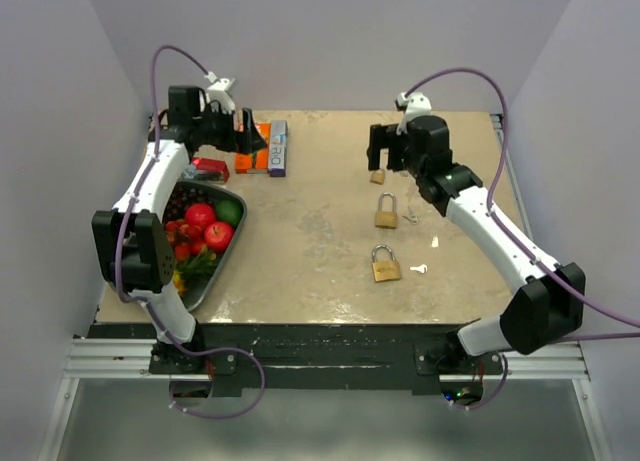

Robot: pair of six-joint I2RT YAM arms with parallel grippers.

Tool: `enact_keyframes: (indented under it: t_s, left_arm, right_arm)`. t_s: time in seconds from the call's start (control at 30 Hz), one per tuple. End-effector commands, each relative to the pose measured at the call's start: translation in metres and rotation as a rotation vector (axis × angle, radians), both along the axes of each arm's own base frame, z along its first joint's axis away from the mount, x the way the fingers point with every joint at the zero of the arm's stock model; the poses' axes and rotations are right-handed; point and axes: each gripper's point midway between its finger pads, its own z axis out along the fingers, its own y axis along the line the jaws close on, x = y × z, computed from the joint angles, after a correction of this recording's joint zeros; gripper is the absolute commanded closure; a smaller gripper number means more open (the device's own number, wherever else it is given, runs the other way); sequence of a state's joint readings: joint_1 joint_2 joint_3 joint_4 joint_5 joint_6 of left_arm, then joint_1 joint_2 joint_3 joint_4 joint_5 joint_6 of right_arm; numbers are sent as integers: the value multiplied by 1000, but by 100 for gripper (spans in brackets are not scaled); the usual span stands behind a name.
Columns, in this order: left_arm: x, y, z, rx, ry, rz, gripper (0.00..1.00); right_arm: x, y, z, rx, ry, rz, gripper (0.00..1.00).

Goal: Lock with the key
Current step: Reset both arms

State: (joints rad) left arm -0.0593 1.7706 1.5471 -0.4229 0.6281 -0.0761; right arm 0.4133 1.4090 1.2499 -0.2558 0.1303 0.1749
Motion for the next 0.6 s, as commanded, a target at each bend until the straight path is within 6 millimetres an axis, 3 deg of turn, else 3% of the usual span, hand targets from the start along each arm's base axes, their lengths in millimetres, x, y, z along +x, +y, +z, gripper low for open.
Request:
enact_keyframes:
  t_s: [0.0, 0.03, 0.13, 0.17, 0.23, 0.27, 0.3, 0.33, 0.43, 0.57]
  left_arm:
    - [31, 33, 25, 159, -90, 70, 1]
    - [35, 39, 23, 185, -91, 103, 1]
    - [37, 43, 4, 236, -90, 124, 1]
    - [31, 42, -14, 258, -62, 126, 1]
    - [25, 32, -29, 326, -68, 117, 1]
    - [12, 17, -50, 352, -34, 79, 1]
    - [8, 10, -53, 371, -49, 63, 1]
    - [-4, 8, -73, 400, -14, 53, 1]
    - [-25, -13, -87, 381, -10, 9, 1]
    - [-38, -28, -90, 345, 7, -13, 1]
  right_arm:
    - [51, -13, 67, -45, -260, 9, 1]
    - [55, -14, 68, -29, -248, 18, 1]
    - [63, -23, 32, 5, -139, 20, 1]
    - [65, -29, 19, 13, -107, 15, 1]
    - [59, -32, -8, 59, -41, 25, 1]
    - [57, -38, -16, 68, -26, 28, 1]
    - [55, -41, -22, 67, -16, 19, 1]
    - [50, -43, -37, 59, 15, 16, 1]
    - [41, -43, -51, 52, 43, 26, 1]
    - [40, -44, -41, 52, 16, 33, 1]
